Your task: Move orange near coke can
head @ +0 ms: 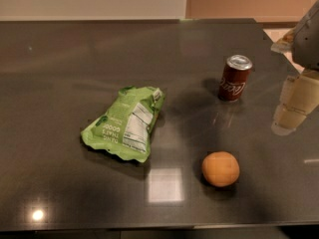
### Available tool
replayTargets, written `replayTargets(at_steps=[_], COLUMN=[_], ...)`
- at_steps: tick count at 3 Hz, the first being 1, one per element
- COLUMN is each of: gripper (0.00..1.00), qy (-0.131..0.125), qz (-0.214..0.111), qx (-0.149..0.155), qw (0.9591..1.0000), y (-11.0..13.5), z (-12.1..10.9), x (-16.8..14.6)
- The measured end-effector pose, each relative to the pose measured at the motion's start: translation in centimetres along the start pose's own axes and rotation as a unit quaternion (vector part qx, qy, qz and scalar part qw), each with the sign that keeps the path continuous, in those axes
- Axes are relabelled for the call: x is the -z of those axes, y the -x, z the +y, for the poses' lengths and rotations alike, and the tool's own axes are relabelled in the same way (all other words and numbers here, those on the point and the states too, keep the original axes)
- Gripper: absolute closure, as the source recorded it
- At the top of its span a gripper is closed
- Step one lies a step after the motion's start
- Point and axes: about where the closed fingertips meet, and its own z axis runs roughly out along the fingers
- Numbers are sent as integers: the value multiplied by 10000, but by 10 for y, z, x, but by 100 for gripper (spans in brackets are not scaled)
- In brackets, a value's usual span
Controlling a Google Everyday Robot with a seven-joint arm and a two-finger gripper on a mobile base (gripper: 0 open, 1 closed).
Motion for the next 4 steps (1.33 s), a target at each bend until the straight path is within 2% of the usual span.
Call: replayTargets(at_steps=[1, 2, 3, 4], gripper=[0, 0, 0, 0], qy=[-12, 43, 124, 317], qz=[-17, -193, -483, -830], qx=[5, 84, 136, 237], qw=[10000, 9998, 9987, 9958], y=[1, 2, -2, -2], z=[1, 14, 40, 71], x=[1, 2, 4, -4])
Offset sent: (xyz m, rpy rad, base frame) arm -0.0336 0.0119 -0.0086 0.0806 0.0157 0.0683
